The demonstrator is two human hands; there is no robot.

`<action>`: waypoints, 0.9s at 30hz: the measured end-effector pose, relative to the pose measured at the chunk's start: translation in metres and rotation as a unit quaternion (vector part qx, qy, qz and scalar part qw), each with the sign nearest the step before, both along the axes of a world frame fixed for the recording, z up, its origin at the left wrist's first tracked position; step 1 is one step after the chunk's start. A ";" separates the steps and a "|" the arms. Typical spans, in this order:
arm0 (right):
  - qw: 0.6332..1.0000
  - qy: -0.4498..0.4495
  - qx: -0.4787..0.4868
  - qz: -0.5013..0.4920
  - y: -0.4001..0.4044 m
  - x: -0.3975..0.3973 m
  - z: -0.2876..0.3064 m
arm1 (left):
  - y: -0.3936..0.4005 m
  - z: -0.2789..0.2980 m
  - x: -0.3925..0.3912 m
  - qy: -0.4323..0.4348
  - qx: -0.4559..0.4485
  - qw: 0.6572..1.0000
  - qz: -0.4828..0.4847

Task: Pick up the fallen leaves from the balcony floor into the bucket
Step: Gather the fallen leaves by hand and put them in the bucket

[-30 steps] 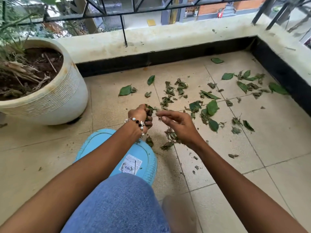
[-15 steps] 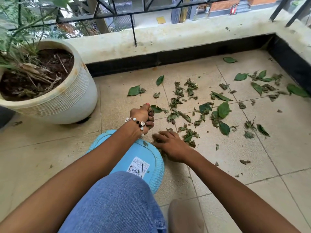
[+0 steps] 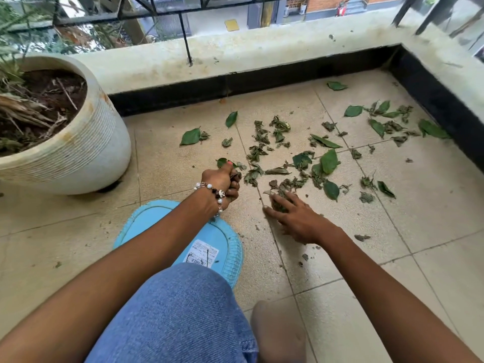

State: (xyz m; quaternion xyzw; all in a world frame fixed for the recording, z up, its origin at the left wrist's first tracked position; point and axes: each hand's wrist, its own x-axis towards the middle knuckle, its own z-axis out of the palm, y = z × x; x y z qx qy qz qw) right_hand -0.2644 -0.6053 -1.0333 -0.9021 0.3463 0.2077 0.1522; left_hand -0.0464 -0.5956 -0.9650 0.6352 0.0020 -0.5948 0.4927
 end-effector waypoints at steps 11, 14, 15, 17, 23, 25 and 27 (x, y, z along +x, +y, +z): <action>0.911 -0.303 0.002 -0.280 0.014 -0.006 0.007 | 0.006 0.009 -0.014 0.035 -0.003 0.999 -0.036; 0.757 -0.442 0.141 -0.460 0.008 0.003 0.053 | 0.002 0.027 -0.022 0.064 -0.016 0.997 -0.040; 0.712 -0.483 0.175 -0.479 0.004 0.007 0.069 | -0.001 0.033 -0.026 0.065 -0.019 0.997 -0.038; 0.635 -0.551 0.233 -0.489 -0.003 0.016 0.102 | -0.007 0.051 -0.036 0.064 -0.030 0.997 -0.037; 0.479 -0.659 0.235 -0.529 -0.006 0.025 0.188 | -0.026 0.112 -0.066 0.117 -0.084 0.989 0.030; 0.469 -0.681 0.219 -0.517 -0.003 0.016 0.219 | -0.027 0.135 -0.082 0.130 -0.100 0.986 0.025; 0.480 -0.690 0.207 -0.501 0.002 0.008 0.250 | -0.027 0.154 -0.099 0.113 -0.110 0.987 0.014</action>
